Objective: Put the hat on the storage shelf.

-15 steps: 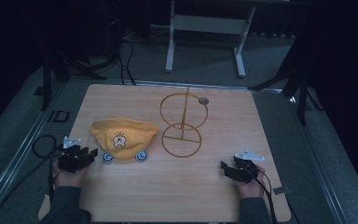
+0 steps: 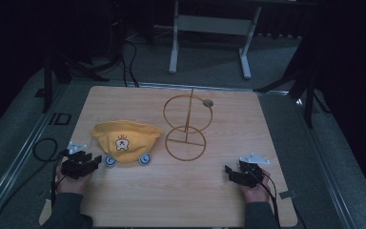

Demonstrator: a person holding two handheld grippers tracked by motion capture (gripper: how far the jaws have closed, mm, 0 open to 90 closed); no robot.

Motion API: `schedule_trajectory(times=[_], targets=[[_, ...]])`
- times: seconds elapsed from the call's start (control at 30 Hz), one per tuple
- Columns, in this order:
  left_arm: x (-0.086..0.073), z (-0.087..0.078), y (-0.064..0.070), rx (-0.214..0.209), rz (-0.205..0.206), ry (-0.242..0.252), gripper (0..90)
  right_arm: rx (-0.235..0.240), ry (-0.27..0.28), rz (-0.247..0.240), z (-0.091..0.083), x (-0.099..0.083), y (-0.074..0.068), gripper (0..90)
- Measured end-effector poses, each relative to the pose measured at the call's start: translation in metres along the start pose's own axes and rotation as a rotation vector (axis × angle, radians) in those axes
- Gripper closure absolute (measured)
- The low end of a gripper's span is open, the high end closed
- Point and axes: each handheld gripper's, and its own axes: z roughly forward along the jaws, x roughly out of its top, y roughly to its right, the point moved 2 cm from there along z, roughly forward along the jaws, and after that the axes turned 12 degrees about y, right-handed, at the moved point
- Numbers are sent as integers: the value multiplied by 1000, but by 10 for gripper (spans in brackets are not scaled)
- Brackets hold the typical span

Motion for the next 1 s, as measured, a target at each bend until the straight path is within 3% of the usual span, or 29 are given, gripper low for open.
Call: schedule_trajectory(times=[0.13,0.2,0.4,0.63,1.0], targets=[[-3,0,-3,3,-15,-17,560,1,-2,-4,1,0,0,303],[-3,0,-2,-46,-34,-8,554,1,-3,-2,1,0,0,302],[-3,5,8,-90,-8,-20,529,1,-3,-2,1,1,0,300],[-3,12,15,-113,6,-49,528,0,-3,-2,1,1,0,297],[-5,19,21,-144,6,-104,625,0,-2,-1,2,1,0,292]])
